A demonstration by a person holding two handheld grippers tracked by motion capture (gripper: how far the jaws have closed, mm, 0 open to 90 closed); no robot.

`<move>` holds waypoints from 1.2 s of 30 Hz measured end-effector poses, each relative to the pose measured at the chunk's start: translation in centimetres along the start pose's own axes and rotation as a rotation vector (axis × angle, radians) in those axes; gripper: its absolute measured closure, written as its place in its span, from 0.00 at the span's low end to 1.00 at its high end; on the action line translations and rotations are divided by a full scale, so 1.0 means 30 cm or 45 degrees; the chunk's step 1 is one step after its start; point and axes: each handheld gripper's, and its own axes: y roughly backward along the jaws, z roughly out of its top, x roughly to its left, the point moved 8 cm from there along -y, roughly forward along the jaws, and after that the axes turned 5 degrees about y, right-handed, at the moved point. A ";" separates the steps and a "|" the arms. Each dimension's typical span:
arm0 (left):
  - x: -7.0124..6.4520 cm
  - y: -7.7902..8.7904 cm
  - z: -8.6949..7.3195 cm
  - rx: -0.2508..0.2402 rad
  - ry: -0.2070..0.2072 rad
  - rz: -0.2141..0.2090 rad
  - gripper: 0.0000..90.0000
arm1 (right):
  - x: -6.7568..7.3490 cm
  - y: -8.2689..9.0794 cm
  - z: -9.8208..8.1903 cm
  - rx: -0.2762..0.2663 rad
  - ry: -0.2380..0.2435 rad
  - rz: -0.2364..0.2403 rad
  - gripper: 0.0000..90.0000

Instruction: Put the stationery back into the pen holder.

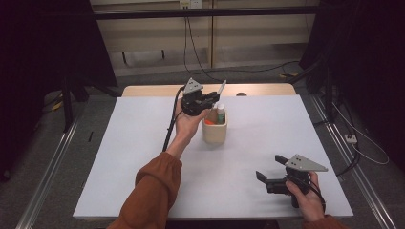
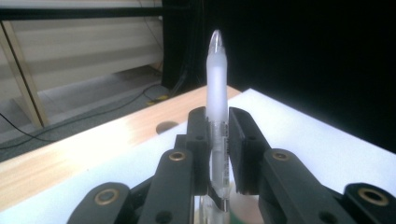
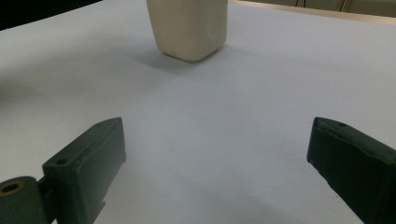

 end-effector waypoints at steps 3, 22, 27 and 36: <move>0.009 0.012 -0.015 0.016 0.008 0.008 0.88 | 0.000 -0.001 0.000 0.001 -0.001 -0.002 0.05; 0.028 0.052 -0.082 0.149 0.019 -0.003 0.88 | 0.000 -0.004 0.000 0.003 0.002 -0.001 0.05; 0.035 0.065 -0.093 0.181 0.004 0.011 0.88 | 0.001 -0.004 0.000 0.003 0.003 -0.002 0.05; 0.029 0.073 -0.087 0.184 -0.009 0.018 0.74 | 0.001 -0.006 0.000 0.003 -0.001 -0.004 0.05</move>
